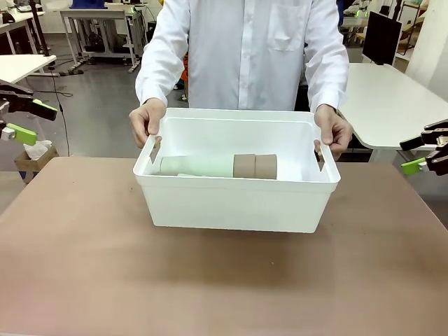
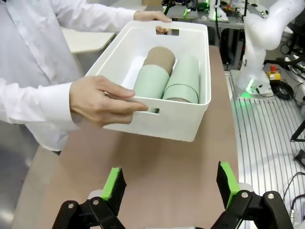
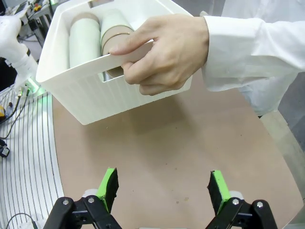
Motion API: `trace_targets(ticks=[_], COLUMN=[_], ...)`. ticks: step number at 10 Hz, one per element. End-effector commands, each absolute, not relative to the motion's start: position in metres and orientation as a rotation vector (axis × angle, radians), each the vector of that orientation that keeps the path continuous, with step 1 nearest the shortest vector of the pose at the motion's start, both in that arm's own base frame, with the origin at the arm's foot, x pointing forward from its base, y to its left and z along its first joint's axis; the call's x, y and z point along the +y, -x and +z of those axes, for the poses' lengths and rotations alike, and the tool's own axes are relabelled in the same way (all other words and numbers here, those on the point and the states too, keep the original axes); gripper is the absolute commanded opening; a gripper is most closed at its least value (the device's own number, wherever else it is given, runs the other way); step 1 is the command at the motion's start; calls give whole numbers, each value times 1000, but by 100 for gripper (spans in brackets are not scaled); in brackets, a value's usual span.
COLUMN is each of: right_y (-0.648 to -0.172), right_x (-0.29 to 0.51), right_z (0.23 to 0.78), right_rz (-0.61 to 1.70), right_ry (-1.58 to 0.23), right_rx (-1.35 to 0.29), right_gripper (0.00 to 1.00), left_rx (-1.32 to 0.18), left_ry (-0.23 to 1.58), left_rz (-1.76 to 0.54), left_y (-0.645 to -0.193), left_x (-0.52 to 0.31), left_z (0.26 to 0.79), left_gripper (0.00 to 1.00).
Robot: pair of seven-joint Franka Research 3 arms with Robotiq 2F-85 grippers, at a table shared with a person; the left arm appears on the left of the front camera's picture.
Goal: Stack the cups and store them in the basket.
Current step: Place the stack of Reusable plastic cups into the Pantry Basket.
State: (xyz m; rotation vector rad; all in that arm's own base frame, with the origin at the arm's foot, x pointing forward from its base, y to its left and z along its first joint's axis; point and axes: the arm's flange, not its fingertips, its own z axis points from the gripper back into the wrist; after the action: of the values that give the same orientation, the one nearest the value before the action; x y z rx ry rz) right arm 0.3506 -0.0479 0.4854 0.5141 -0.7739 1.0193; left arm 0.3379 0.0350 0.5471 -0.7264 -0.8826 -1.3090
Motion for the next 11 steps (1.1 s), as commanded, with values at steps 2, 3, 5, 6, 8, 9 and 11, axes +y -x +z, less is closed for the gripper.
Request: trace_targets(ticks=[2,3,5,6,8,9,11], right_y=[-353,-353,-353,-353,-353,-353,-353], right_x=[-48,-48,-48,-48,-48,-48,-48], right_z=[487,487,487,487,487,487,487], right_rz=[1021,1021,1021,1021,1021,1021,1021], right_ry=[-529,-529,-529,-529,-529,-529,-529], right_rx=[-798,-798,-798,-798,-798,-798,-798], right_gripper=[100,100,100,100,100,100,100], left_rx=[-881,-881,-881,-881,-881,-881,-881], left_ry=[701,701,701,701,701,701,701], left_rz=[-1290,-1290,-1290,-1290,-1290,-1290,-1290], left_y=[-342,-342,-342,-342,-342,-342,-342], left_x=[31,31,31,31,31,31,31], left_z=[550,550,550,550,550,550,550], left_gripper=[100,100,100,100,100,100,100])
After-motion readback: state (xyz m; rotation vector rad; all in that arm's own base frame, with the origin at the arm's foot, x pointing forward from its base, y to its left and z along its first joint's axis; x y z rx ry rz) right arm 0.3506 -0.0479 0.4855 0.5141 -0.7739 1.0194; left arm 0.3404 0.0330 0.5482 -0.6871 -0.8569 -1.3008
